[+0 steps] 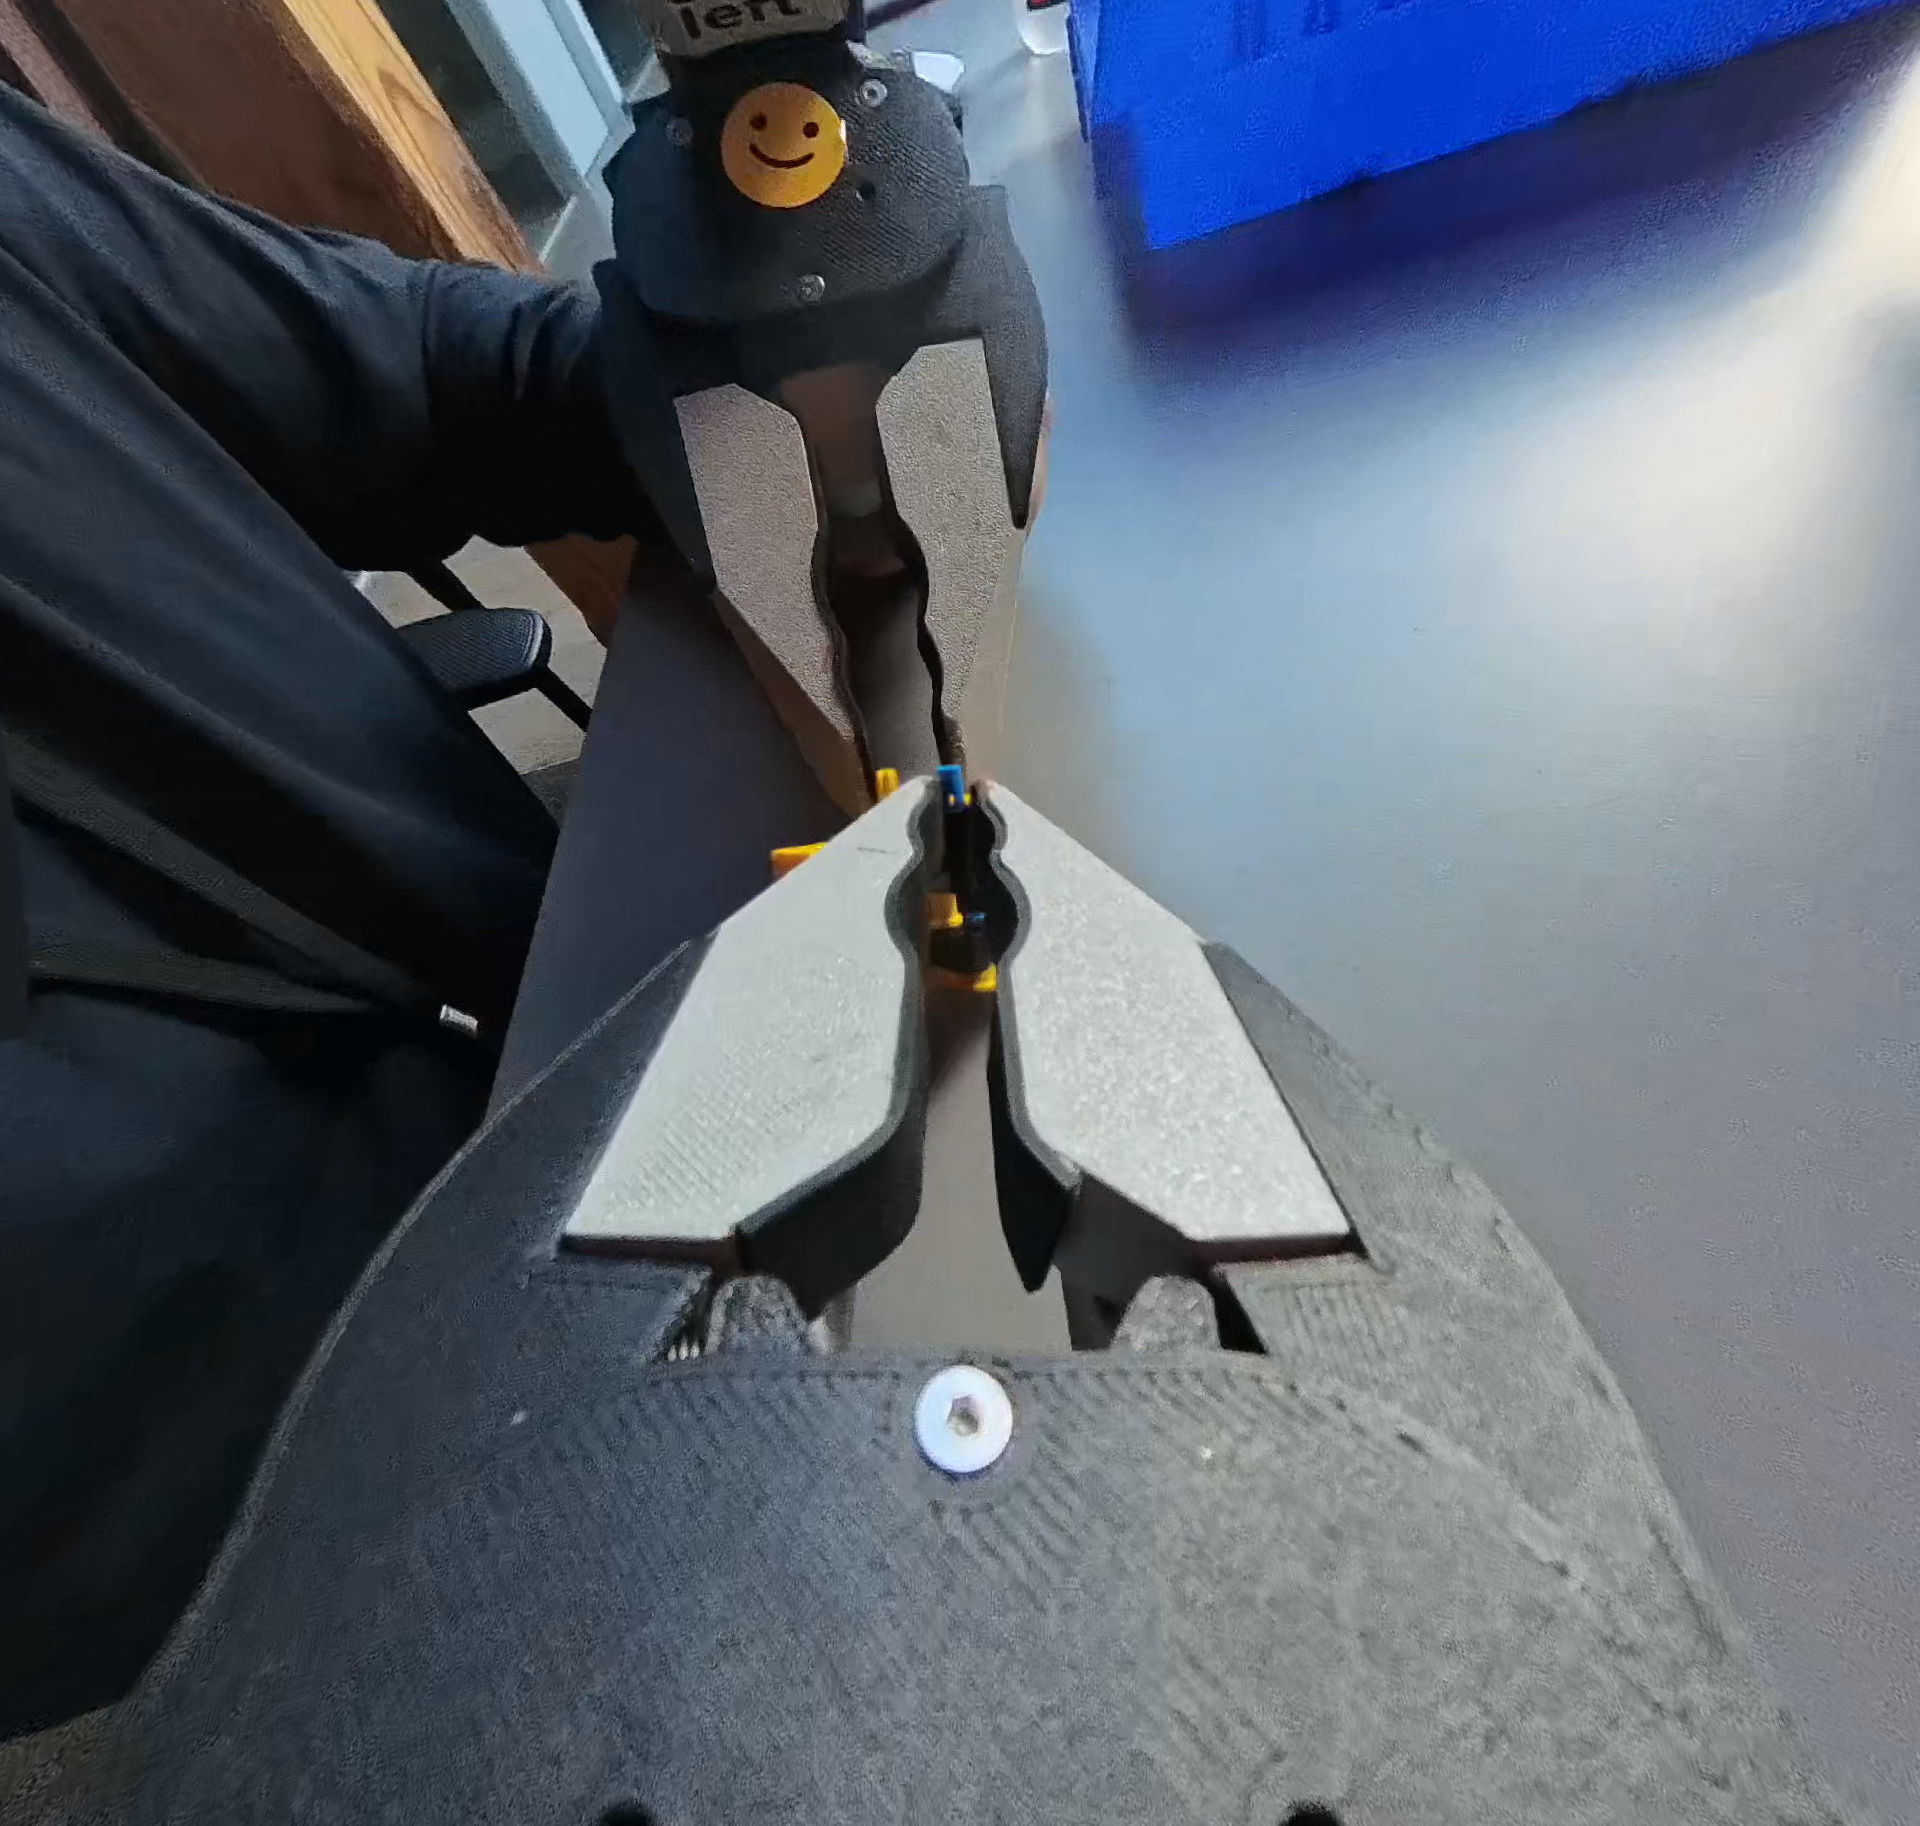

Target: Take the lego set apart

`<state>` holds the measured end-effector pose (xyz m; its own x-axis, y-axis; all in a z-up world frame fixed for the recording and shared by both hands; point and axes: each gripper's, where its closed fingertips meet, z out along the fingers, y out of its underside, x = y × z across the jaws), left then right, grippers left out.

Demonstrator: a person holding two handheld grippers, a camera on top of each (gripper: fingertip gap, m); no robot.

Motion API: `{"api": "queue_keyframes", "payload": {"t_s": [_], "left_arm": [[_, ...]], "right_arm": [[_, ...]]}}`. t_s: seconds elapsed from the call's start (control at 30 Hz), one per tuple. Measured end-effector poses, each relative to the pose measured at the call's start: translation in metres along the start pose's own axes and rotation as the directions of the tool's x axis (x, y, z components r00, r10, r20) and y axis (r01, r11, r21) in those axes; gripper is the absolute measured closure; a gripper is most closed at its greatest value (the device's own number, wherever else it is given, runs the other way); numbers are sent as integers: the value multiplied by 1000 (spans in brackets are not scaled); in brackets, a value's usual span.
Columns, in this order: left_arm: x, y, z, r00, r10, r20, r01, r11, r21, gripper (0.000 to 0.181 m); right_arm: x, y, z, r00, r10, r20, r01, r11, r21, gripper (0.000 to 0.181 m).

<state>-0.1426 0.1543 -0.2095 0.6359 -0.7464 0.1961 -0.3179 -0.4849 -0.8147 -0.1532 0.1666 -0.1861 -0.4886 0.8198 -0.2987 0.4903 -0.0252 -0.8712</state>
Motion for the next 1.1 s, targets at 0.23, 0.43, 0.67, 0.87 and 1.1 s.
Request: {"api": "queue_keyframes", "payload": {"t_s": [0.23,0.43,0.67,0.87,1.1], "left_arm": [[-9,-12,-15,986,-144,-81,150,985,87,158],[-8,-22,-20,940,-262,-220,293,948,123,156],[-8,-1,0,968,-208,-137,208,978,-18,175],[-6,-11,-5,986,-117,-115,125,990,62,176],[-10,-24,-17,988,-108,-110,126,976,180,176]], "right_arm": [[6,-6,-5,984,165,69,-170,983,75,181],[1,-4,6,997,74,3,-74,997,38,181],[-1,-12,3,991,128,43,-132,986,105,181],[2,-13,-8,998,65,-4,-64,992,105,181],[-14,-20,-8,995,-92,-37,95,991,94,169]]}}
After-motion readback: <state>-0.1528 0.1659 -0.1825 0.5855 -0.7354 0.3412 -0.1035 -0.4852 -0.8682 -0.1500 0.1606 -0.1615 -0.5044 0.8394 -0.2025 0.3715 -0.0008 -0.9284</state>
